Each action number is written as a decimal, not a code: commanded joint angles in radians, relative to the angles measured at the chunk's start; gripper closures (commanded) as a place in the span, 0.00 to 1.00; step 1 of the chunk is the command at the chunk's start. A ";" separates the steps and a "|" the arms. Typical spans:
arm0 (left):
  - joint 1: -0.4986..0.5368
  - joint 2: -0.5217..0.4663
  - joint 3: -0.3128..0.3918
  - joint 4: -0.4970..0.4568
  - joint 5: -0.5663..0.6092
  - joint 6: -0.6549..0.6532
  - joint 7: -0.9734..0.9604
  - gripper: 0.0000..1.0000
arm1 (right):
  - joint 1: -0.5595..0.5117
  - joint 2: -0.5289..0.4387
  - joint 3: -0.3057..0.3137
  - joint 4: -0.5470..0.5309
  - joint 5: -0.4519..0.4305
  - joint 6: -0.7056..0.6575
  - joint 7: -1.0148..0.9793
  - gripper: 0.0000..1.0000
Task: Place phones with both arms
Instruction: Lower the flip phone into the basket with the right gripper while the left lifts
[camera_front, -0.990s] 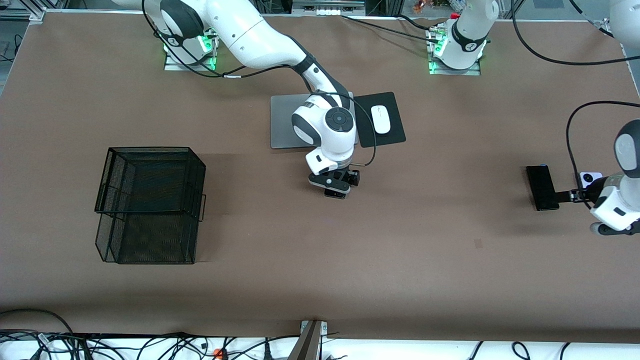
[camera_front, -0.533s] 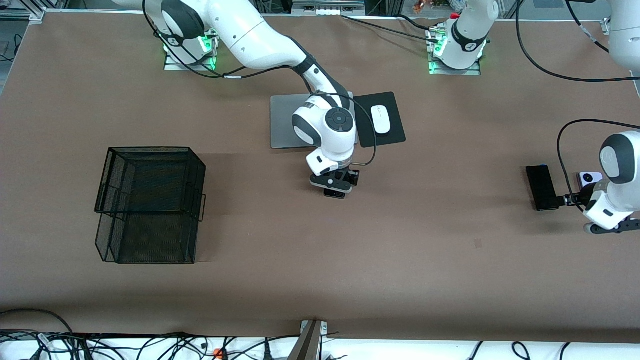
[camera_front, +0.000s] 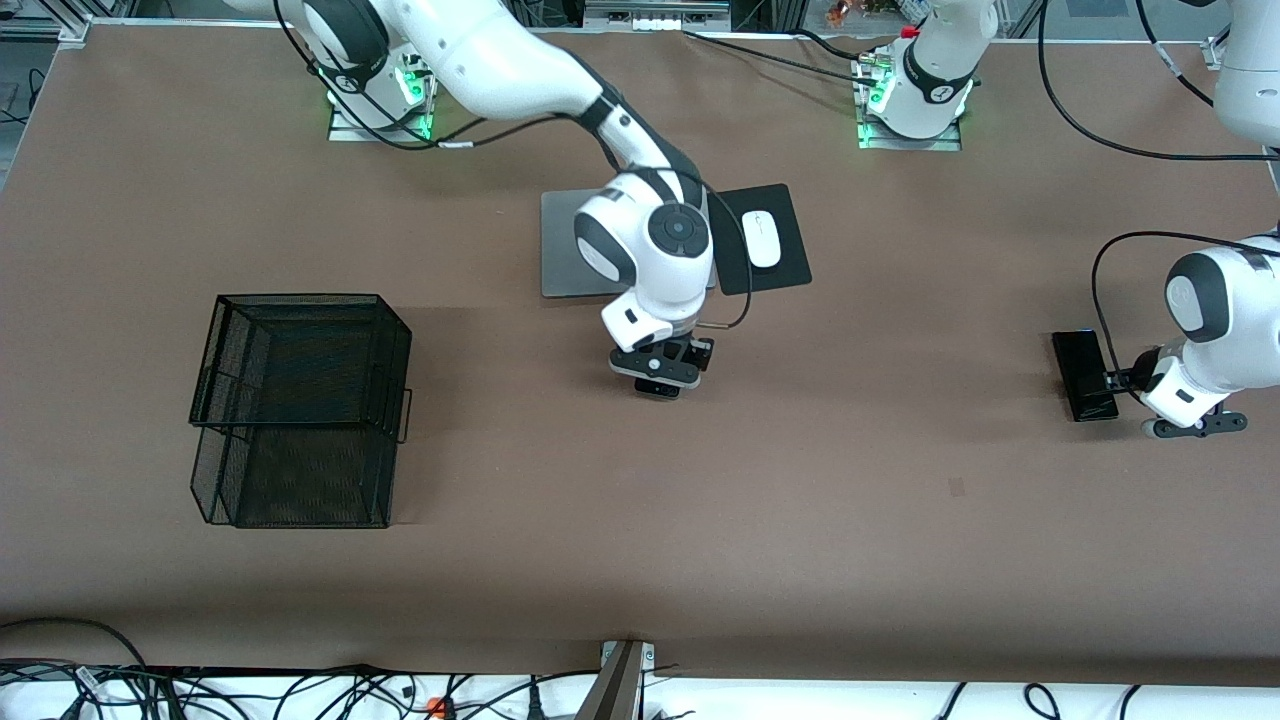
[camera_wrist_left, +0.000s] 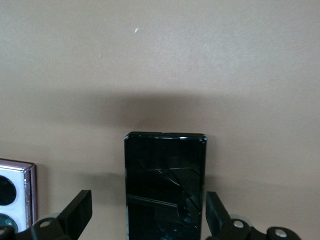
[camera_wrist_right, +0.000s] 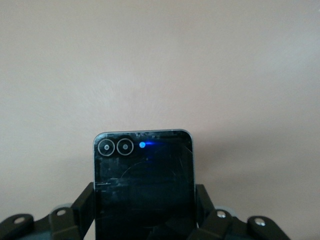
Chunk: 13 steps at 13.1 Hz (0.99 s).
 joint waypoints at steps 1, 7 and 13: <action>0.019 -0.031 -0.045 -0.030 -0.004 -0.032 0.015 0.00 | -0.048 -0.162 0.018 -0.030 0.022 -0.177 -0.114 1.00; 0.050 -0.021 -0.049 -0.030 -0.004 -0.032 0.038 0.00 | -0.172 -0.432 -0.074 -0.222 0.074 -0.382 -0.541 1.00; 0.068 0.019 -0.070 -0.028 -0.017 -0.029 0.038 0.00 | -0.193 -0.773 -0.367 -0.697 0.102 -0.232 -1.025 1.00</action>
